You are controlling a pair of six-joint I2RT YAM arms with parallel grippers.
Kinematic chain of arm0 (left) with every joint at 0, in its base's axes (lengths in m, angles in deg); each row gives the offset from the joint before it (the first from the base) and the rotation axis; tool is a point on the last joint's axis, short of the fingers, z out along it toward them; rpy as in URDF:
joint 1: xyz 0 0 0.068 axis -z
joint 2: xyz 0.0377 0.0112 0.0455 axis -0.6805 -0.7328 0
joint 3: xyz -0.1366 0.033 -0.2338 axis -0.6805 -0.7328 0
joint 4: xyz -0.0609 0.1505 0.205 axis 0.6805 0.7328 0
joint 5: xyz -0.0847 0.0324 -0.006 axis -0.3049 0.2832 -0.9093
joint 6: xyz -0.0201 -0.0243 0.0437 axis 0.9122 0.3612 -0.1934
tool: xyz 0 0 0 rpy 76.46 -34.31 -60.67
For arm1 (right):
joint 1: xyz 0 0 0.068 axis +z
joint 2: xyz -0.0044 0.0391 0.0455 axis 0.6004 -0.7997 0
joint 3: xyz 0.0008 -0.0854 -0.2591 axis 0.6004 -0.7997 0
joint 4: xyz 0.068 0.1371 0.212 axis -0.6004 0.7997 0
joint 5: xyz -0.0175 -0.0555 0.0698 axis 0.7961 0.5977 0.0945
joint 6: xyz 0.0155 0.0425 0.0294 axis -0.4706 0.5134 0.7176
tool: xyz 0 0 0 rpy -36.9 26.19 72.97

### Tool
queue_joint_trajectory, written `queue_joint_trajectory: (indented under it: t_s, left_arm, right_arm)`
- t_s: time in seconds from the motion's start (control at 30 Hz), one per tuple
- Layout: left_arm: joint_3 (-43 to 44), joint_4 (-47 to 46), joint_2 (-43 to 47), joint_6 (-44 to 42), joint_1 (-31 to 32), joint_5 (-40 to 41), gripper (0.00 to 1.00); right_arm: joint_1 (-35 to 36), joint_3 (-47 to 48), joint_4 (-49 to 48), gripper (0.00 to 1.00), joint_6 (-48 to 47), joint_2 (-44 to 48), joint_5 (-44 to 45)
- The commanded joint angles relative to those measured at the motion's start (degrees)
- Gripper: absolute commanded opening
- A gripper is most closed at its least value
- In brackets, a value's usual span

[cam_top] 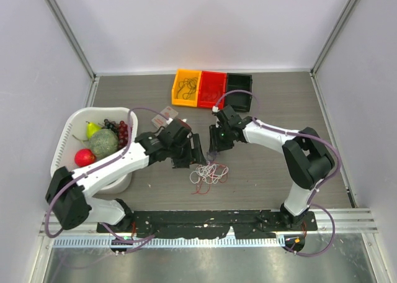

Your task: Untangle the cables

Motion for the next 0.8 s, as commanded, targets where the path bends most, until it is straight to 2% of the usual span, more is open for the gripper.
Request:
queue_joint_trajectory:
  t_s: [0.0, 0.13, 0.27, 0.3, 0.37, 0.5, 0.6, 0.77]
  left_arm:
    - [-0.99, -1.05, 6.73, 2.65, 0.18, 4.44, 0.73]
    - [-0.47, -0.17, 9.98, 3.36, 0.18, 4.79, 0.75]
    - [1.72, 1.06, 11.48, 3.53, 0.18, 6.55, 0.75]
    - [2.25, 1.41, 11.92, 3.53, 0.09, 6.64, 0.75]
    - [4.18, 1.94, 12.45, 3.53, -0.26, 6.47, 0.75]
    - [8.40, 1.68, 14.55, 2.92, -2.45, 3.85, 0.73]
    - [10.07, -2.52, 16.40, 2.39, -5.00, 0.24, 0.74]
    - [14.72, -8.16, 16.58, 1.08, -7.12, -5.92, 0.79]
  right_arm:
    - [2.04, 0.68, -0.81, 0.41, -1.23, -0.72, 2.28]
    - [2.92, 0.24, -1.43, 0.39, -0.96, -1.07, 4.56]
    - [2.92, 1.99, -0.12, 0.18, -2.37, 0.25, 8.17]
    - [2.92, 2.43, 0.41, 0.07, -2.63, 1.12, 8.26]
    - [2.92, 5.15, 4.52, 0.01, -2.90, 2.88, 9.05]
    - [2.84, 10.69, 10.68, 0.01, -2.20, 11.21, 10.19]
    - [2.75, 14.64, 13.85, 0.01, -1.84, 16.94, 9.50]
    - [2.31, 20.18, 16.59, 0.01, 0.09, 24.94, 3.97]
